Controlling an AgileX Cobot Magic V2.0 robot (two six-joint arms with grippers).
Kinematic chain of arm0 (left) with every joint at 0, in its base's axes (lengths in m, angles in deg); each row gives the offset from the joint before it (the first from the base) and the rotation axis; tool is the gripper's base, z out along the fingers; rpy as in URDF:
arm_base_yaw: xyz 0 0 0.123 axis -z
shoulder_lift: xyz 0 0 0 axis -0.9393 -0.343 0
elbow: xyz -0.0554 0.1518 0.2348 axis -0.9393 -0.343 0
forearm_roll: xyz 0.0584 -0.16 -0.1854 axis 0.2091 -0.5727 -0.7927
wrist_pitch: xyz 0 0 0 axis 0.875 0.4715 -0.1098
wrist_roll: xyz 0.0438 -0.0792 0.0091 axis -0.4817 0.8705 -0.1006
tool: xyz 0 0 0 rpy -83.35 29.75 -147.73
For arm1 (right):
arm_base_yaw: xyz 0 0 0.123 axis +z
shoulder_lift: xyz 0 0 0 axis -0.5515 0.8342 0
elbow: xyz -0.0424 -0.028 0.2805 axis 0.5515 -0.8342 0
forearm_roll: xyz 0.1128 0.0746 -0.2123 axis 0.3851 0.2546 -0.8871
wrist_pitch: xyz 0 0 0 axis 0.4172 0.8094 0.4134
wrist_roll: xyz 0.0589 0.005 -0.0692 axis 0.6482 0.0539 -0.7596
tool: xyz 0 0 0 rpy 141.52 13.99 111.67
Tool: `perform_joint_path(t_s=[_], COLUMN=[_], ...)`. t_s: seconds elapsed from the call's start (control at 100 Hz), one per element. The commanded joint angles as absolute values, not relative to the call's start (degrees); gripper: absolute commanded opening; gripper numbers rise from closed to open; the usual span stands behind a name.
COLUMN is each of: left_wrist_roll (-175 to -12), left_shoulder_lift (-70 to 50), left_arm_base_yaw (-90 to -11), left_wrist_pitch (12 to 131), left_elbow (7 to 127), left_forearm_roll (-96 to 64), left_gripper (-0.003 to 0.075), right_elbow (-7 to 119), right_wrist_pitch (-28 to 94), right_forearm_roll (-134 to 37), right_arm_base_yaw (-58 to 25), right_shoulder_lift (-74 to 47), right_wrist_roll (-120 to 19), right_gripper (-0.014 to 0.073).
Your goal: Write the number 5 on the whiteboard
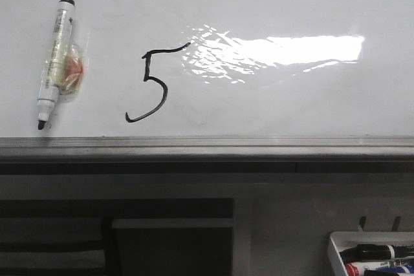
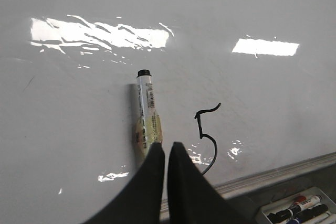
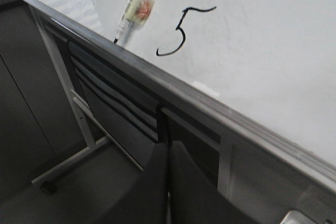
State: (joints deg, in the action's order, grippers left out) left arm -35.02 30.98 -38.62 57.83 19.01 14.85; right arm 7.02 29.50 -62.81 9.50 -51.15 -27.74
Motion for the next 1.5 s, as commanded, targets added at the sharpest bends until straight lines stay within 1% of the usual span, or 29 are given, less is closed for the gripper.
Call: perform_joint_path(t_s=[0.0, 0.49, 0.57, 0.65, 0.76, 0.93, 1.15, 1.22, 1.4, 1.49], left_wrist_roll=[-35.0, -35.0, -35.2, -41.8, -50.1, -50.3, -50.3, -50.3, -49.3, -49.2], left_shoulder_lift=[30.7, 30.7, 30.7, 31.0, 33.7, 40.8, 48.9, 49.7, 49.6, 49.6], left_arm_base_yaw=[-38.6, -39.2, -41.4, -43.8, -49.2, -58.5, -68.7, -70.3, -71.4, -71.4], left_wrist_pitch=[53.0, 54.0, 55.7, 56.5, 57.0, 57.3, 58.2, 59.6, 74.2, 74.0], left_elbow=[20.5, 20.0, 20.0, 20.0, 19.6, 15.2, 9.6, 8.4, 8.6, 8.4], left_forearm_roll=[14.9, 14.5, 14.4, 14.4, 14.4, 15.3, 10.4, 10.4, 10.4, 10.0], left_gripper=[-0.0020, -0.0020, -0.0020, -0.0020, -0.0020, -0.0020, -0.0020, -0.0020, -0.0020, -0.0020], right_elbow=[8.5, 8.5, 8.5, 8.5, 8.5, 8.5, 8.5, 8.5, 8.5, 8.5], right_wrist_pitch=[27.1, 27.1, 27.1, 27.1, 27.1, 27.1, 27.1, 27.1, 27.1, 27.1], right_forearm_roll=[-63.6, -63.6, -63.6, -63.6, -63.6, -63.6, -63.6, -63.6, -63.6, -63.6], right_arm_base_yaw=[9.2, 9.2, 9.2, 9.2, 9.2, 9.2, 9.2, 9.2, 9.2, 9.2], right_shoulder_lift=[-50.9, -50.9, -50.9, -50.9, -50.9, -50.9, -50.9, -50.9, -50.9, -50.9], right_wrist_roll=[-28.2, -28.2, -28.2, -28.2, -28.2, -28.2, -28.2, -28.2, -28.2, -28.2], right_gripper=[-0.0061, -0.0061, -0.0061, -0.0061, -0.0061, -0.0061, -0.0061, -0.0061, -0.0061, -0.0061])
